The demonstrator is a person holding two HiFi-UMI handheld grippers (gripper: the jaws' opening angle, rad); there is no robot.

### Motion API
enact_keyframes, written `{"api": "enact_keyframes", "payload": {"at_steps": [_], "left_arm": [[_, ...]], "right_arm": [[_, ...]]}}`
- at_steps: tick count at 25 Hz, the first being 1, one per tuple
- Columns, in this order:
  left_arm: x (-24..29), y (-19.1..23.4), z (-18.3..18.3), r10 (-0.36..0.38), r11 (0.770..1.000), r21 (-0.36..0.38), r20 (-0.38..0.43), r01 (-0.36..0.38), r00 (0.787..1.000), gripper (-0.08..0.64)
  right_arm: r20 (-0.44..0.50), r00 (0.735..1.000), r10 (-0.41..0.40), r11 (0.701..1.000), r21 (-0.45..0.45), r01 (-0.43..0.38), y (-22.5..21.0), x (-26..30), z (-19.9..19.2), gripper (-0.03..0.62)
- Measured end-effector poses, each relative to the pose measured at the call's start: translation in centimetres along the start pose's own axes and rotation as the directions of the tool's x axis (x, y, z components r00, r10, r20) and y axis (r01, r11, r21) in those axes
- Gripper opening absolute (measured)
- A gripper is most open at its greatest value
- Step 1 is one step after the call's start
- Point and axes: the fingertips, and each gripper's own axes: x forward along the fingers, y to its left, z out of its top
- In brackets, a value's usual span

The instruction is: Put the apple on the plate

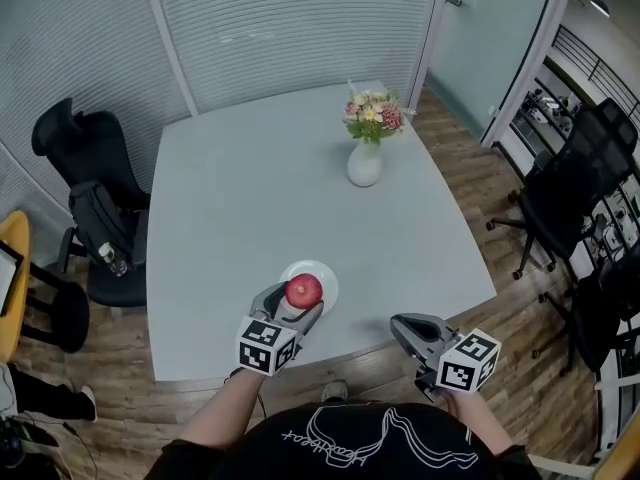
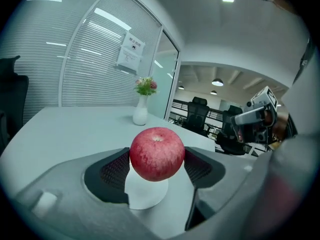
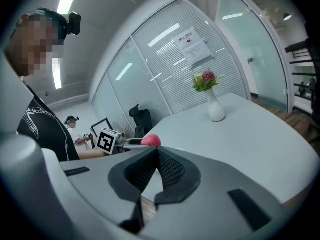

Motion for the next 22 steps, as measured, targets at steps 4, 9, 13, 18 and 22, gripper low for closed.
{"api": "enact_keyframes", "payload": {"at_steps": [4, 9, 13, 18, 22], "left_arm": [[1.8, 1.3, -2.1, 0.005, 1.000, 0.000, -0.041, -0.005, 0.999, 0.348], [4.0, 2.8, -5.1, 0.028, 1.000, 0.003, -0.101, -0.028, 0.994, 0.348], [5.2, 3.9, -6.6, 0.055, 0.998, 0.021, -0.148, -0.052, 0.987, 0.348], [6.4, 3.5, -7.3, 0.053, 0.998, 0.028, -0.163, -0.049, 0.985, 0.348], [7.2, 3.4, -7.8, 0.065, 0.996, 0.073, -0.188, -0.052, 0.980, 0.348]], "right_arm": [[-0.012, 1.000, -0.022, 1.000, 0.020, 0.022, -0.9, 0.0, -0.5, 0.009], [-0.021, 0.999, -0.036, 0.998, 0.043, 0.037, -1.6, 0.0, -1.2, 0.009], [-0.031, 0.999, -0.042, 0.998, 0.036, 0.043, -1.6, 0.1, -1.1, 0.009], [-0.038, 0.997, -0.070, 0.996, 0.052, 0.072, -2.7, -0.7, -1.7, 0.009], [-0.037, 0.997, -0.071, 0.996, 0.053, 0.073, -2.8, -0.7, -1.6, 0.009]]}}
